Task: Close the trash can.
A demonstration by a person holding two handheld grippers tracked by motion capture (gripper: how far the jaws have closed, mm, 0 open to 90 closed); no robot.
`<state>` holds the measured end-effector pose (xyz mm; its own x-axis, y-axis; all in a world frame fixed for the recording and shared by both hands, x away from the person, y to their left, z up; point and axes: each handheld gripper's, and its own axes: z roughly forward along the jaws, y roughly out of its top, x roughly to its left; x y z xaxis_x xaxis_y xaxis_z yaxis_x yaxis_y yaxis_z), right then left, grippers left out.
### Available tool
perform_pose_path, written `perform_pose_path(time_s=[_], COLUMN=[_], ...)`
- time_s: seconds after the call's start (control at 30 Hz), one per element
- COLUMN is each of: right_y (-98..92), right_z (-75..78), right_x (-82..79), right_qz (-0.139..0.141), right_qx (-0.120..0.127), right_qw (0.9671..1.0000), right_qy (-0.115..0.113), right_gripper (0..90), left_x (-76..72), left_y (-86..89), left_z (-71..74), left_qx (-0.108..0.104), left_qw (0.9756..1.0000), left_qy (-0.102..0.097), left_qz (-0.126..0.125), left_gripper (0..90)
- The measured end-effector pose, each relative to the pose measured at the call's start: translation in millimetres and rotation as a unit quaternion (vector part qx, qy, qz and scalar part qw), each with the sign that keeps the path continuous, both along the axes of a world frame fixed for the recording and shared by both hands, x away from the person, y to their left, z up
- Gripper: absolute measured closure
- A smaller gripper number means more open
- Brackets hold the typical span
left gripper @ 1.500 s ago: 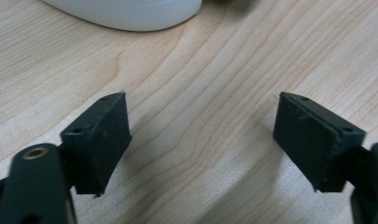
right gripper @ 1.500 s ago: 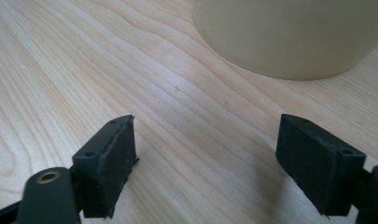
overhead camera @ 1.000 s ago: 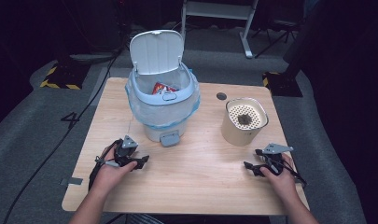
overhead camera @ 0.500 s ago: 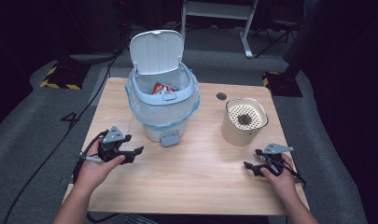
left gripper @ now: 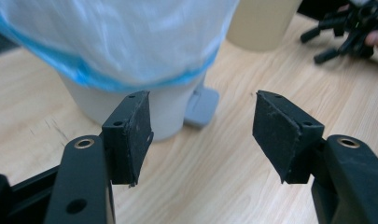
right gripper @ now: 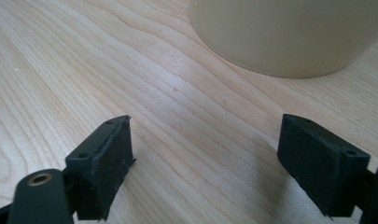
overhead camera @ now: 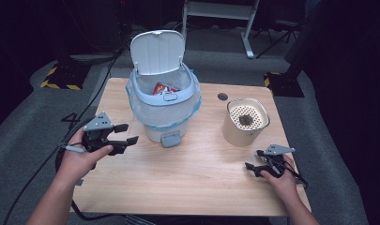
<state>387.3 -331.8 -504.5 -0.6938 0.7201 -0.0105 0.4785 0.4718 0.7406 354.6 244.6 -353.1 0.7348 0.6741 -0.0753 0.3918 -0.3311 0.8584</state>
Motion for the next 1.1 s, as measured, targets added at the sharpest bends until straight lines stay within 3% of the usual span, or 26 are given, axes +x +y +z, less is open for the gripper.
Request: perform_pose_path(time_s=[0.33,0.57,0.77,0.9,1.03,1.1], right_y=[-0.2,-0.5,-0.6,-0.6,-0.5,-0.5], right_z=[0.0,0.0,0.0,0.0,0.0,0.0], right_x=[0.1,0.2,0.3,0.2,0.2,0.2], right_qz=[0.000,0.002,0.001,0.001,0.001,0.001], right_qx=[0.000,0.001,0.002,0.002,0.002,0.002], right_qw=[1.0000,1.0000,1.0000,1.0000,1.0000,1.0000], right_qy=[0.000,0.001,0.002,0.001,0.001,0.001], right_gripper=[18.2,18.6,18.8,18.8,18.8,18.8], left_x=[13.2,28.0,40.6,48.9,57.3,63.3], left_y=[2.5,3.7,1.5,-1.4,-6.2,-7.4], left_z=[40.0,60.9,77.4,86.8,97.4,102.9], left_qx=[-0.048,-0.096,-0.107,-0.112,-0.104,-0.103], left_qw=[0.9981,0.9932,0.9908,0.9902,0.9897,0.9883], left_qy=[-0.037,-0.062,-0.079,-0.077,-0.086,-0.094], left_qz=[0.011,0.019,0.027,0.031,0.047,0.062], left_gripper=[39.5,40.5,41.1,41.1,40.3,39.1])
